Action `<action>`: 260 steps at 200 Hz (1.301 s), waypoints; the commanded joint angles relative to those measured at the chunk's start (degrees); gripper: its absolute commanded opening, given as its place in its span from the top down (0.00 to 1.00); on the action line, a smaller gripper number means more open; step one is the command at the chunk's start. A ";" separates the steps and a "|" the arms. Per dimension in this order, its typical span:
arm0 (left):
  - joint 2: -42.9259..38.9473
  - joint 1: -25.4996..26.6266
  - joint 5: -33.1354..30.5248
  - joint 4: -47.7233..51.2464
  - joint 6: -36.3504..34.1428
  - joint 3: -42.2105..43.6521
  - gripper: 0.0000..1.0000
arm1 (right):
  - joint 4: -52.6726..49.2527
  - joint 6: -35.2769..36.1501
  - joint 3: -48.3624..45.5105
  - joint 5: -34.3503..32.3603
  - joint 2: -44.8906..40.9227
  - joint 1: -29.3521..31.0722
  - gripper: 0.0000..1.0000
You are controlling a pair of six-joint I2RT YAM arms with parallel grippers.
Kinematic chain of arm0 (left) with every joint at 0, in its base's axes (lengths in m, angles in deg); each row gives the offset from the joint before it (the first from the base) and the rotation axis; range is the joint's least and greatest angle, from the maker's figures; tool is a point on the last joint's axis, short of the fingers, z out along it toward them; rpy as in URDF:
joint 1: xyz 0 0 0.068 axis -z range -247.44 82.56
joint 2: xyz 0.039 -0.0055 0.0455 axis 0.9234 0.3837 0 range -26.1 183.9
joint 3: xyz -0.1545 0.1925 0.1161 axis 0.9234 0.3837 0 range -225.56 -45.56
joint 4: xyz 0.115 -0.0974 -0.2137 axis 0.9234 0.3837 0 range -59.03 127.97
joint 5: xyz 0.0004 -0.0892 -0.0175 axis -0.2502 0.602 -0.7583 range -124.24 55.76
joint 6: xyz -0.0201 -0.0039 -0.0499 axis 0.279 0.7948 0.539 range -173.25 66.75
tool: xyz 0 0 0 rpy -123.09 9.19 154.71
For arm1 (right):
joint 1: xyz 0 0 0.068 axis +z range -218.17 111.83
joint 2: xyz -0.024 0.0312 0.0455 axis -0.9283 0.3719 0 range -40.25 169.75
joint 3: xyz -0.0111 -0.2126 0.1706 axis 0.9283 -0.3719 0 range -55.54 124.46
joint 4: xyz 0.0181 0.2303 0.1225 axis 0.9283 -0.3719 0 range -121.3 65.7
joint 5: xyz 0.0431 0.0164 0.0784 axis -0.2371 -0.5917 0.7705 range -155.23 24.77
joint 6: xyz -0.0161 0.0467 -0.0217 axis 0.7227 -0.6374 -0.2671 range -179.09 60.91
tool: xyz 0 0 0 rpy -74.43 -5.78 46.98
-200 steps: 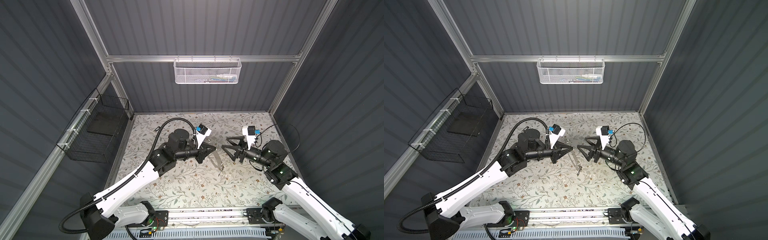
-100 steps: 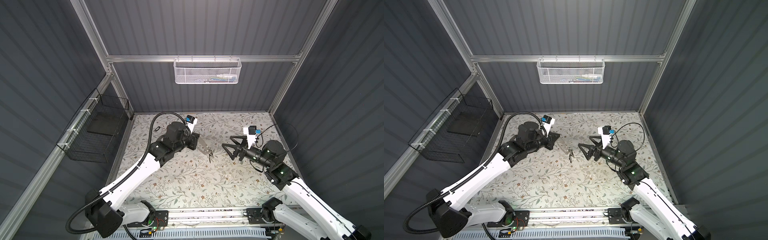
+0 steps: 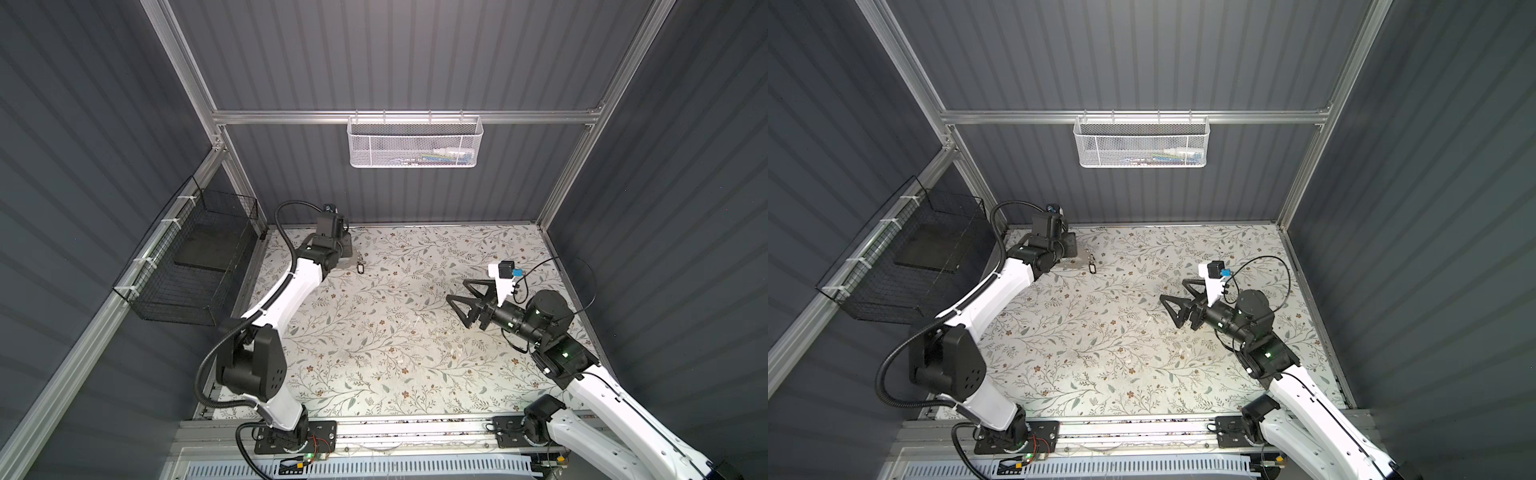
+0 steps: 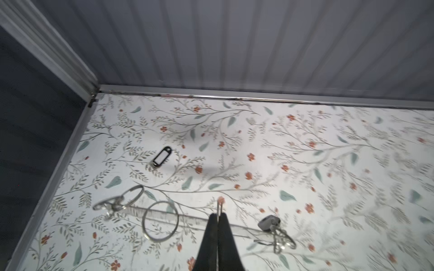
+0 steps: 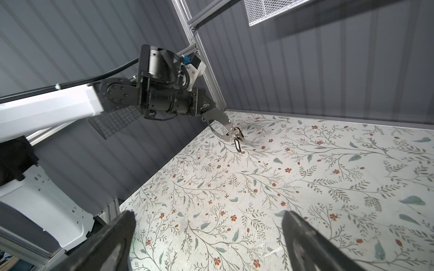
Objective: Put the keys on the keyring
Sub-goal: 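Open the right gripper while the left gripper carries the plate away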
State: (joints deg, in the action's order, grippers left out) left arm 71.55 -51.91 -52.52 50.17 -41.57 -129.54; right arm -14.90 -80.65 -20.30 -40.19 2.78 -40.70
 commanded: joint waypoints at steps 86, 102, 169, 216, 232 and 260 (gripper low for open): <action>26.03 -12.25 -4.03 -2.27 -1.04 -26.92 1.00 | 0.74 1.81 -0.66 -0.73 1.21 -0.17 0.01; 28.74 -12.72 -4.35 -1.41 -0.70 -28.44 1.00 | 0.18 2.31 -0.25 -0.78 2.32 -0.29 0.01; 23.20 -13.16 0.73 -6.31 3.51 -11.76 1.00 | 1.97 1.88 -0.57 0.78 3.73 -0.33 0.01; 16.37 -13.07 8.64 -7.11 10.20 -1.14 1.00 | 3.06 1.03 -1.51 1.42 2.09 -0.33 0.01; 13.92 -13.07 10.35 -8.08 12.64 3.50 1.00 | 3.27 0.86 -2.00 1.58 0.91 -0.33 0.01; 10.13 -12.98 13.13 -7.22 17.20 10.46 1.00 | 3.40 0.67 -2.47 1.37 -0.65 -0.36 0.01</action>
State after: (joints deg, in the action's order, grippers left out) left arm 85.73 -64.65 -43.93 42.28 -30.10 -123.12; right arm -13.15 -79.62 -22.04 -39.53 3.54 -40.77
